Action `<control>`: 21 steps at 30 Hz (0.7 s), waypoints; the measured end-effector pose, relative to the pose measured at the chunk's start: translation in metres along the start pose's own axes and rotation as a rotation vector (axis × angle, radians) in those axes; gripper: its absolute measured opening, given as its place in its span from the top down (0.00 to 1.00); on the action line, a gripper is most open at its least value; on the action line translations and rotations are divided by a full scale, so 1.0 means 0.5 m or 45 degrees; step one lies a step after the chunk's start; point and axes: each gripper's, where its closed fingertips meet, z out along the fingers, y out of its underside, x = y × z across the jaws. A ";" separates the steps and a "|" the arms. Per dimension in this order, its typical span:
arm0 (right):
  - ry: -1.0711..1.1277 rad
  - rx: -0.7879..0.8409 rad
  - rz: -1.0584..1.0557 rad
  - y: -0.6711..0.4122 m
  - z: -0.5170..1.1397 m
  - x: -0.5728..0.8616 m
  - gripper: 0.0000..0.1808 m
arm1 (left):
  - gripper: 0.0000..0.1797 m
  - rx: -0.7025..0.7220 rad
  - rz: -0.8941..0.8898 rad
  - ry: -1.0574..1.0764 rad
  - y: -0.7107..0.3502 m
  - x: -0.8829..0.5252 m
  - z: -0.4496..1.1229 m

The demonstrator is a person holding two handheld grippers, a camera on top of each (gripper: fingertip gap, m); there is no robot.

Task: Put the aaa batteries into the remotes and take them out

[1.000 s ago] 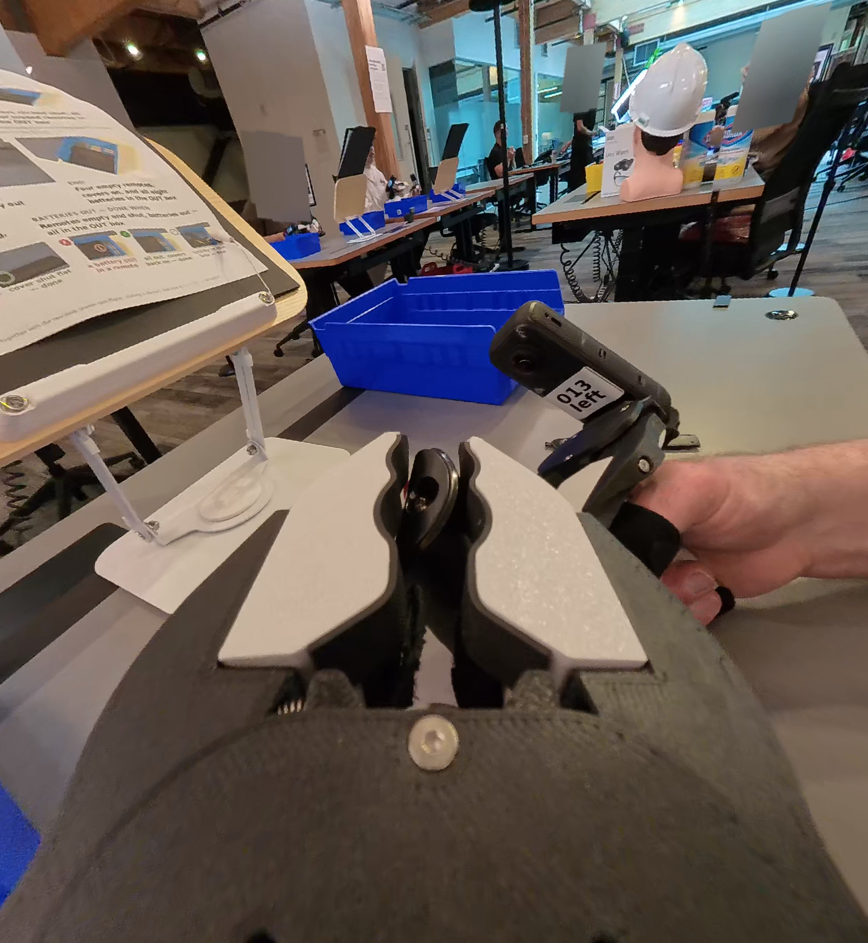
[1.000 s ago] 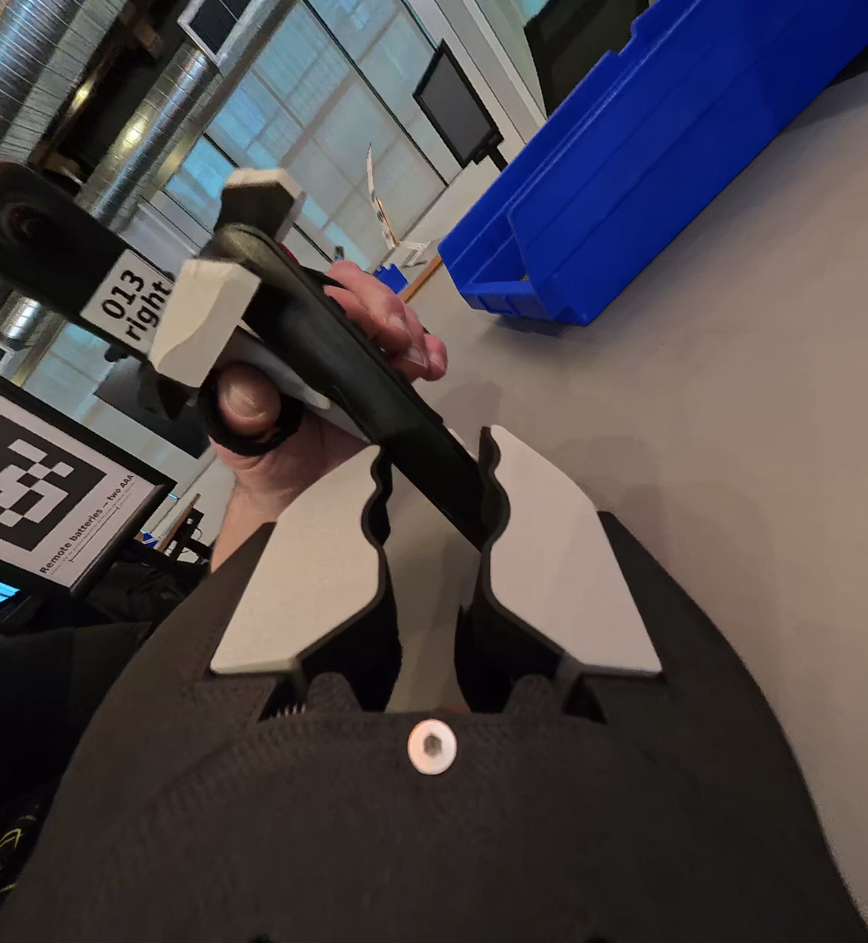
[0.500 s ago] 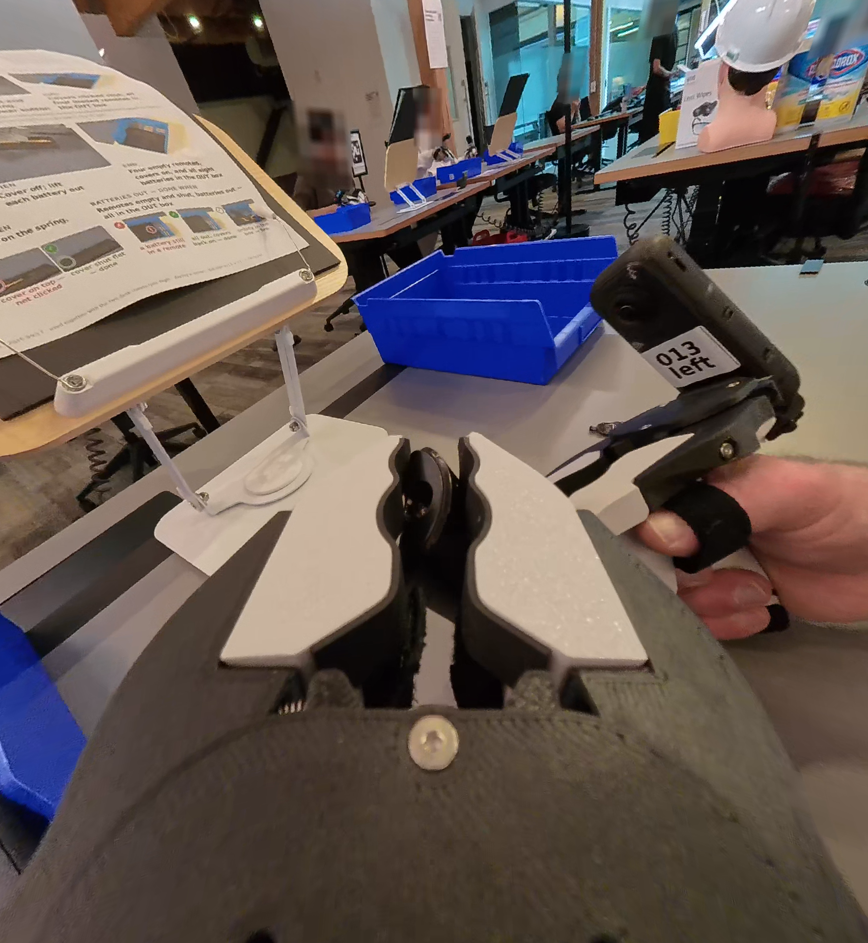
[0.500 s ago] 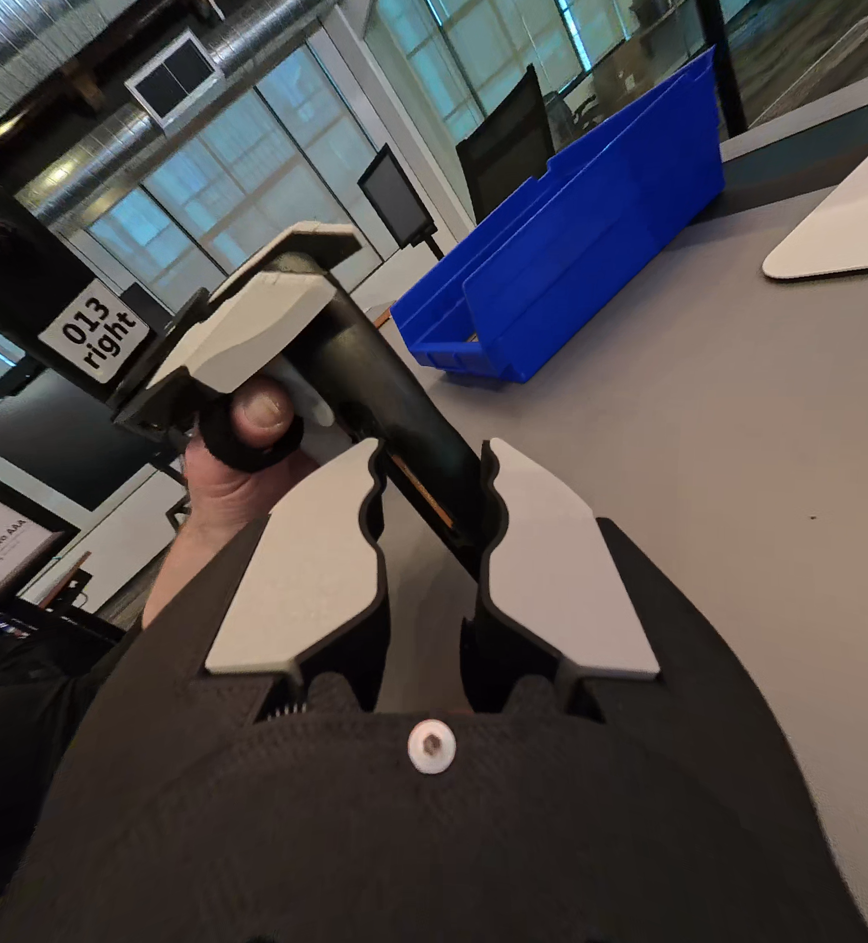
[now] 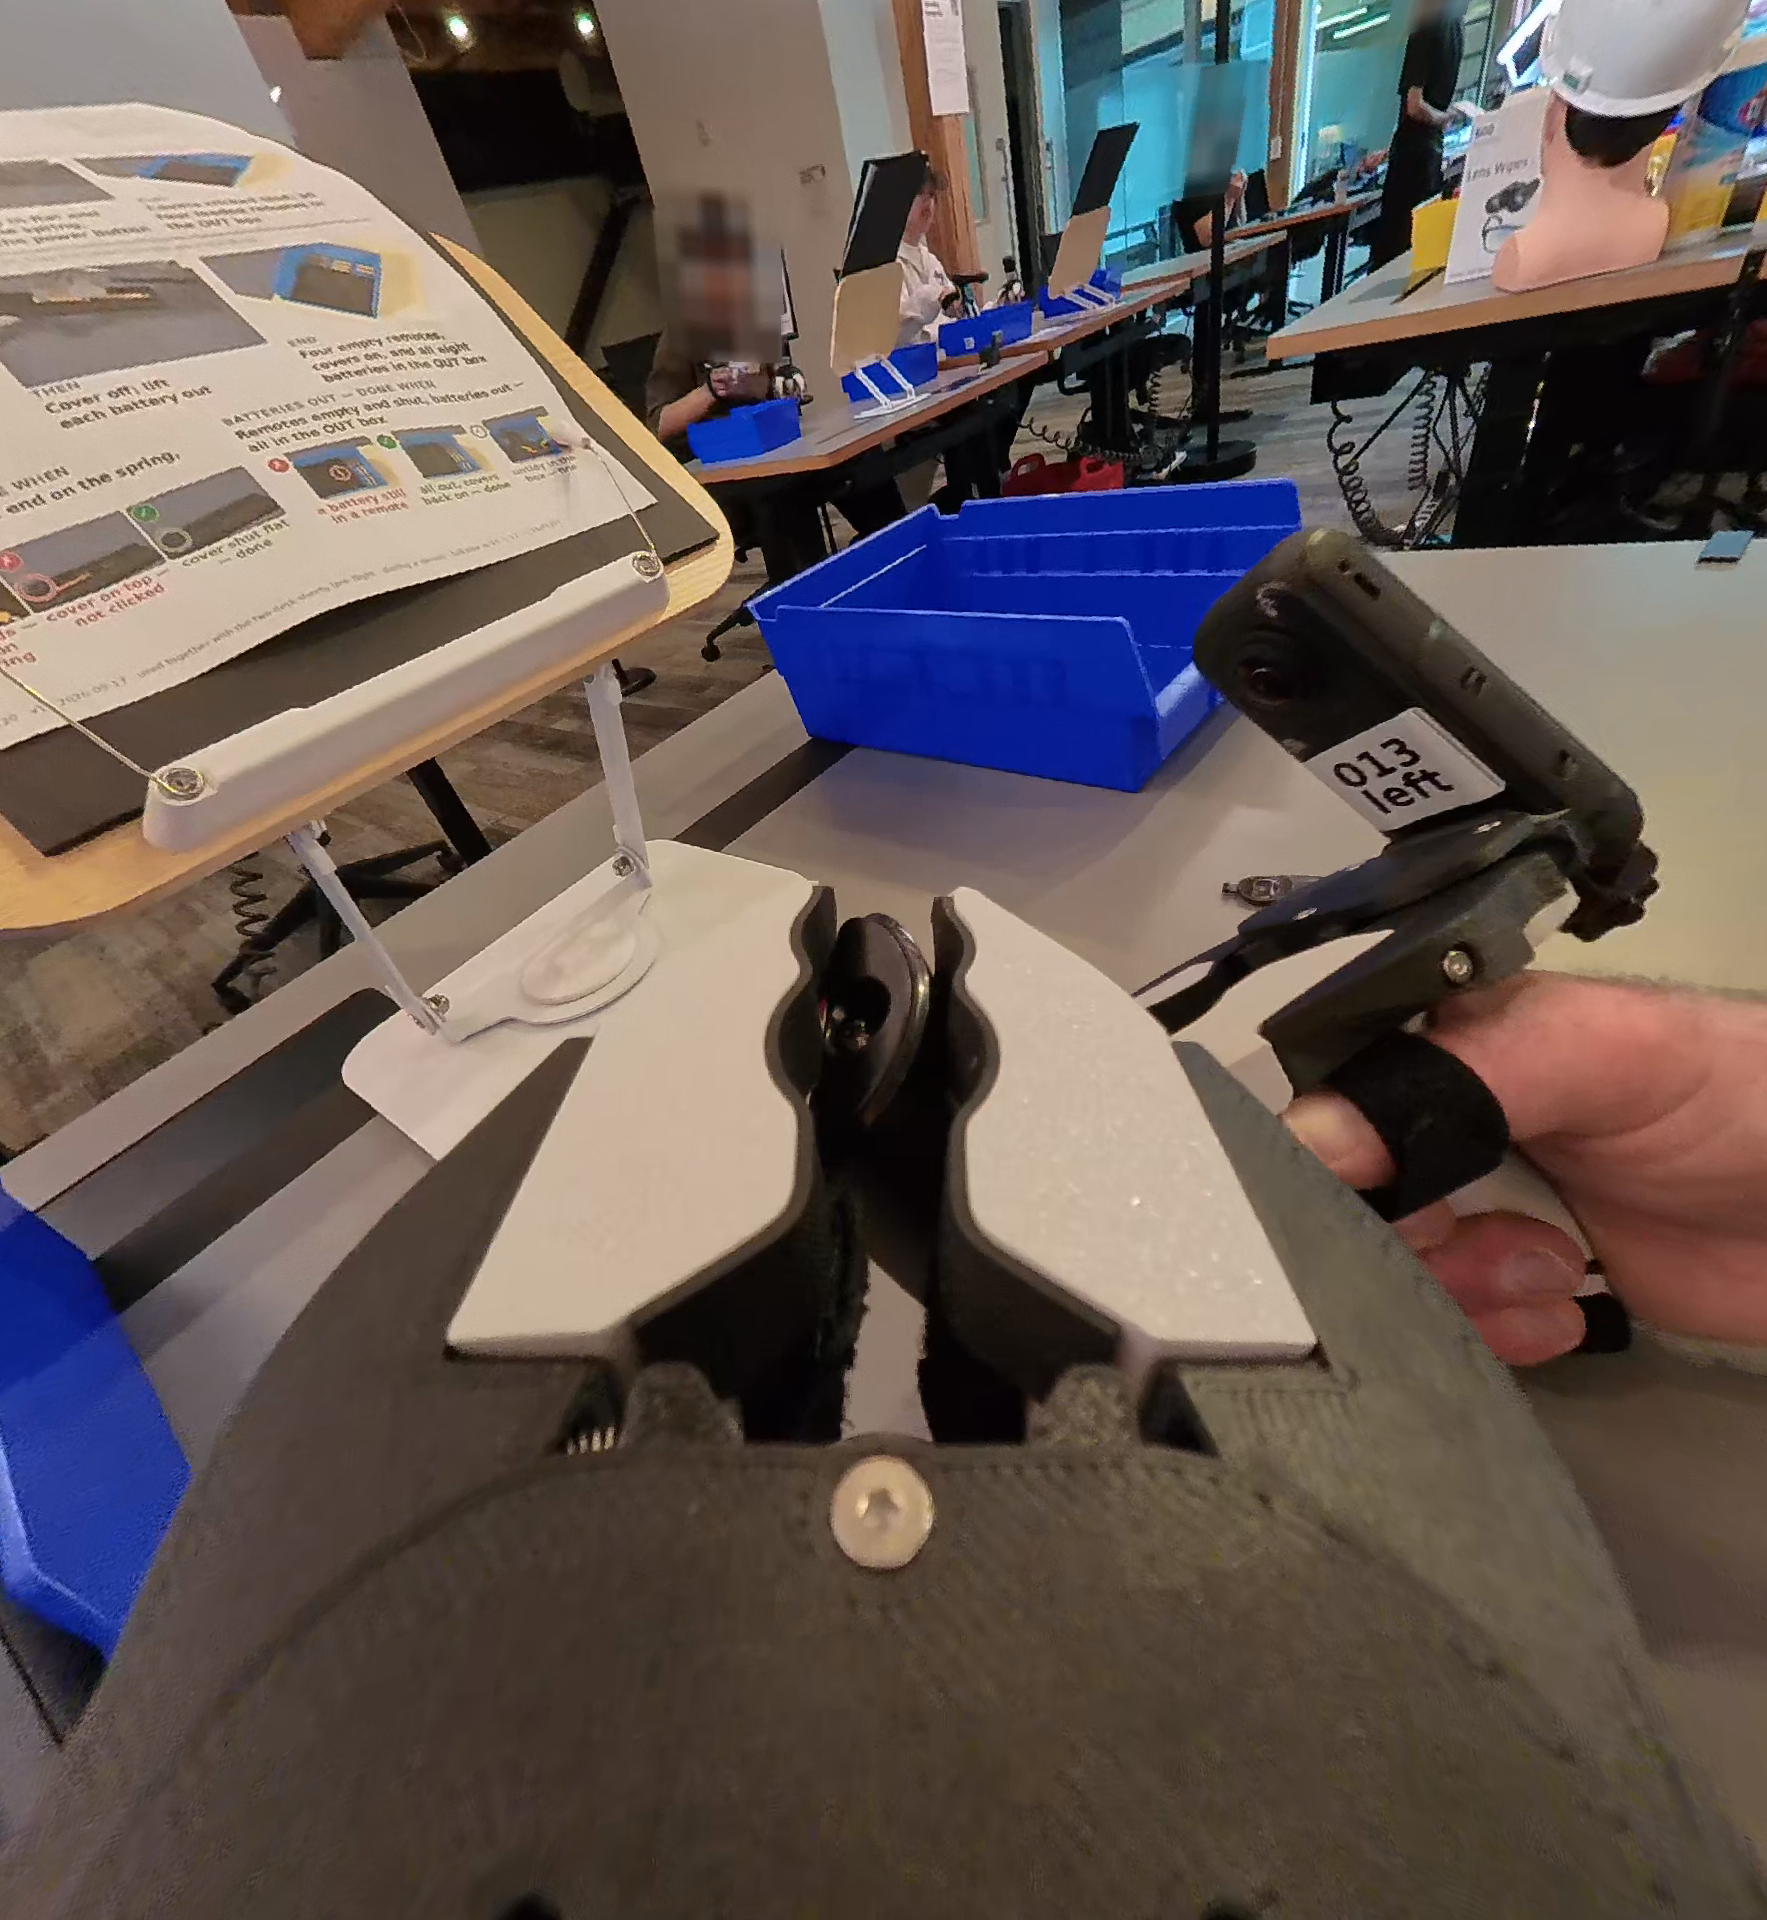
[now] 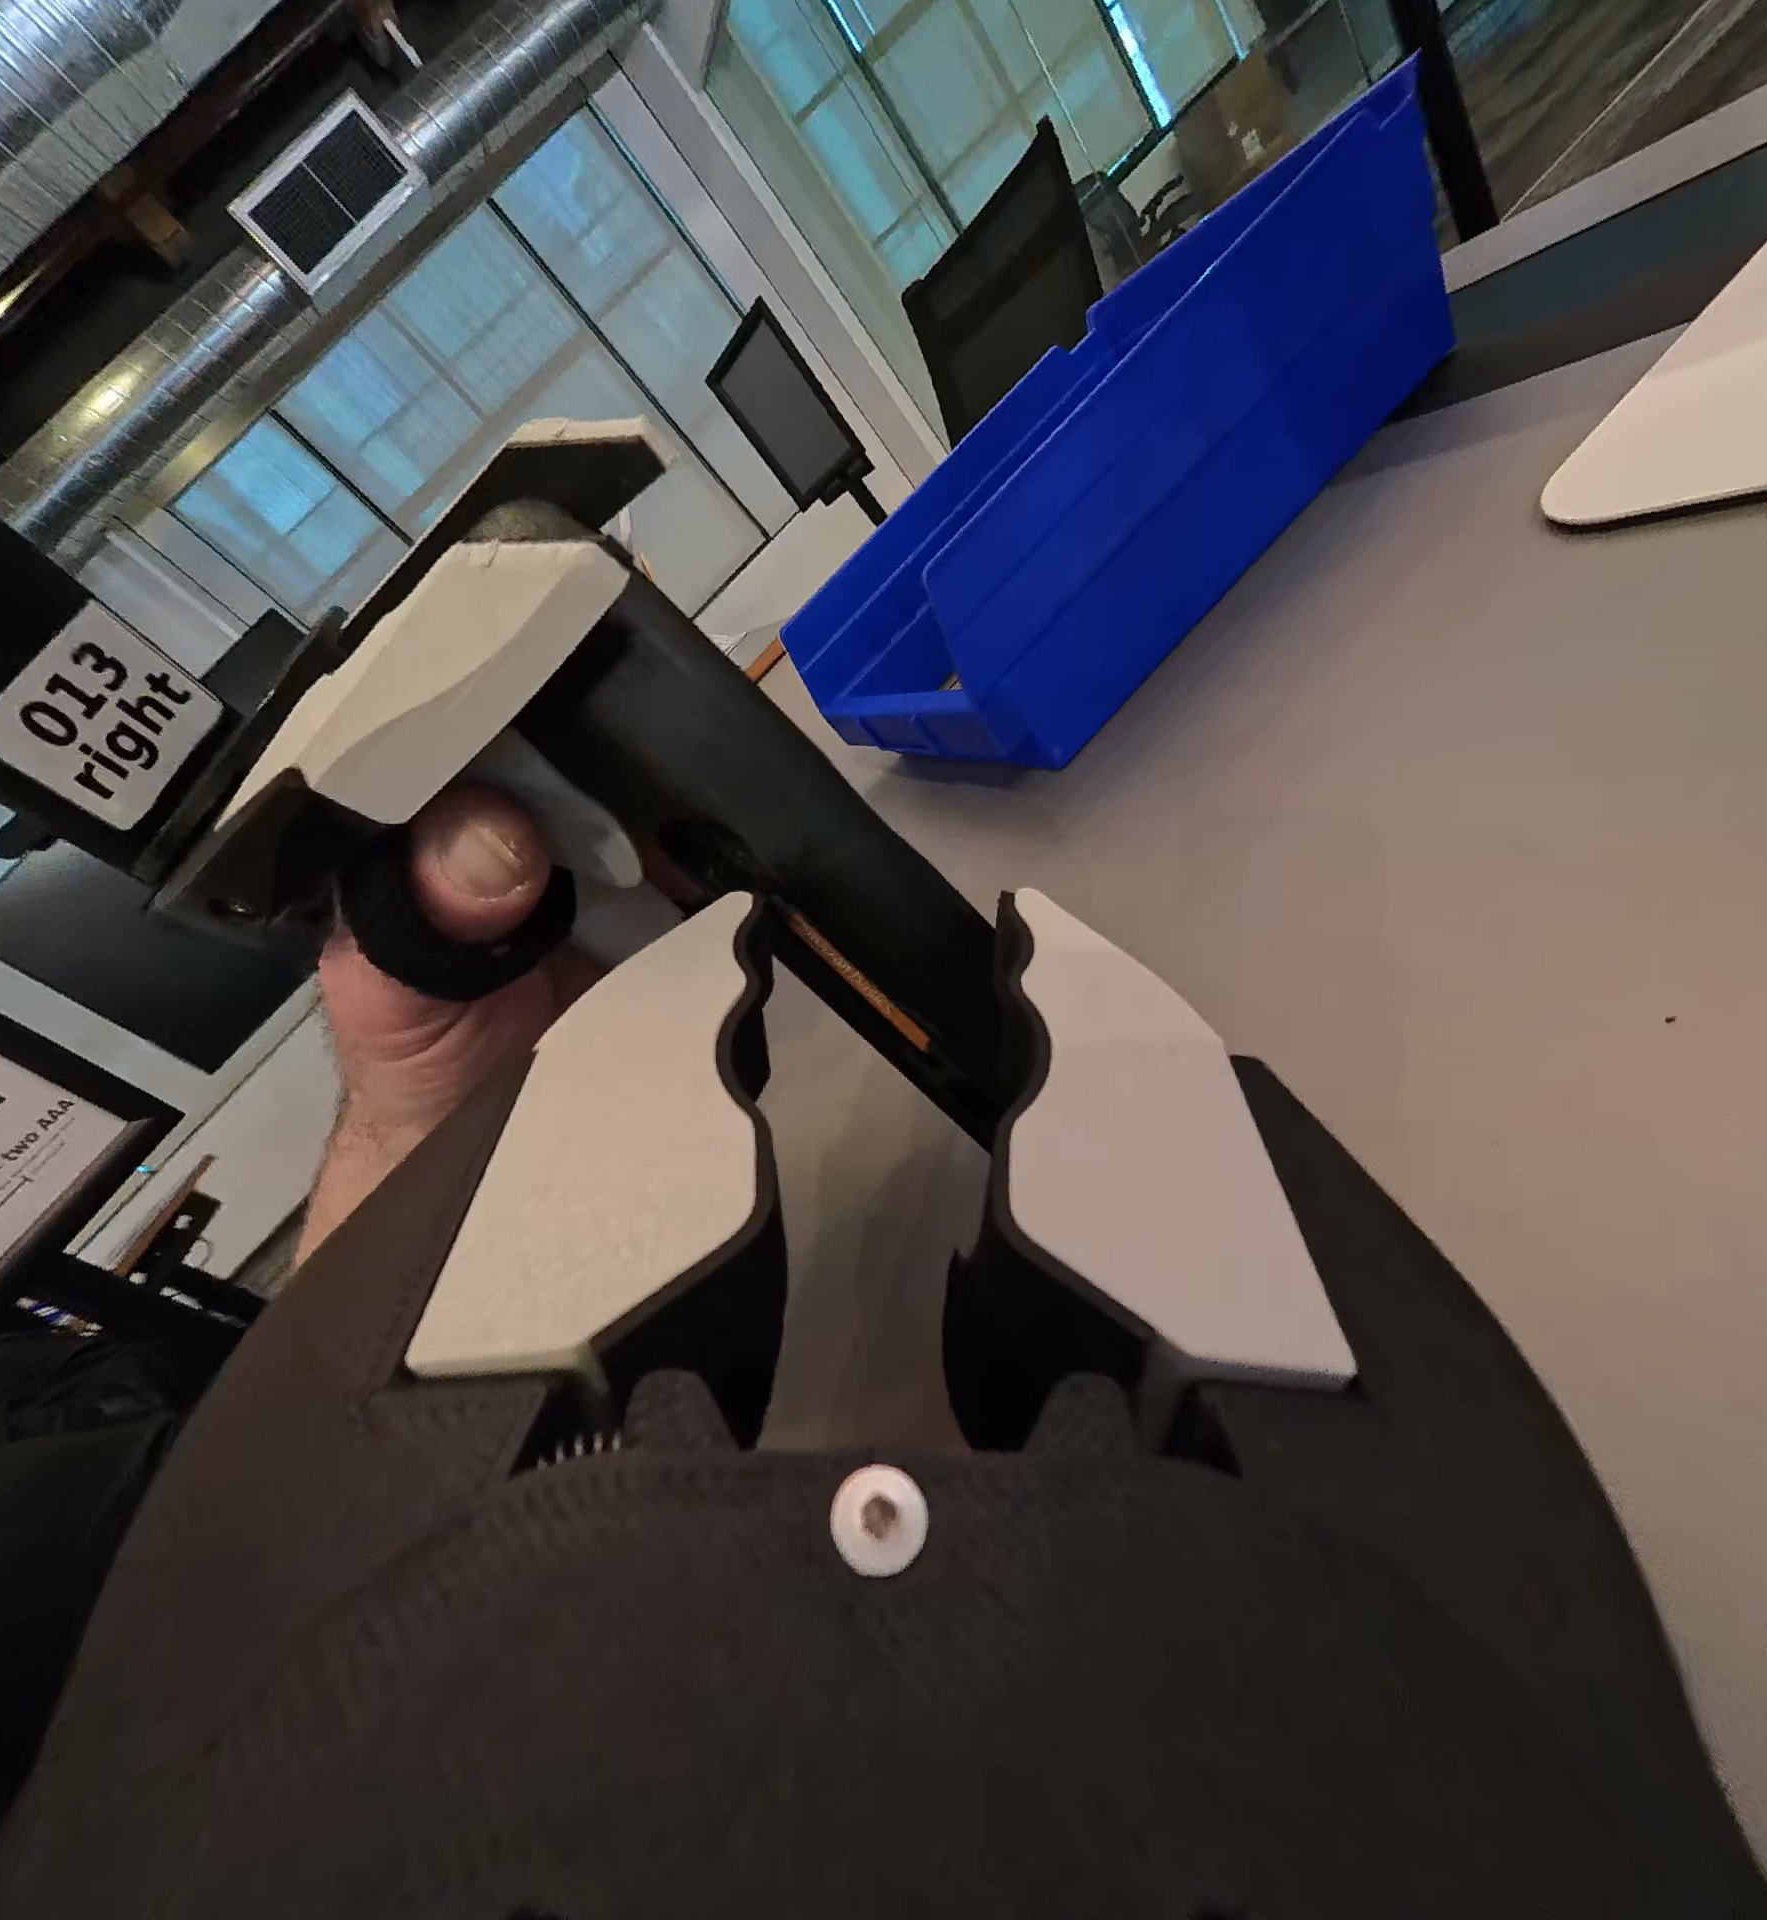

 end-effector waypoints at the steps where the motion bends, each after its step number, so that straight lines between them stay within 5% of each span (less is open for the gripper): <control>1: -0.014 -0.007 0.025 0.000 0.000 0.001 0.78 | 0.89 0.002 -0.013 -0.001 0.000 -0.001 0.001; 21: -0.005 -0.013 0.074 0.000 -0.009 0.008 0.79 | 0.89 0.001 0.073 -0.086 -0.004 0.000 0.005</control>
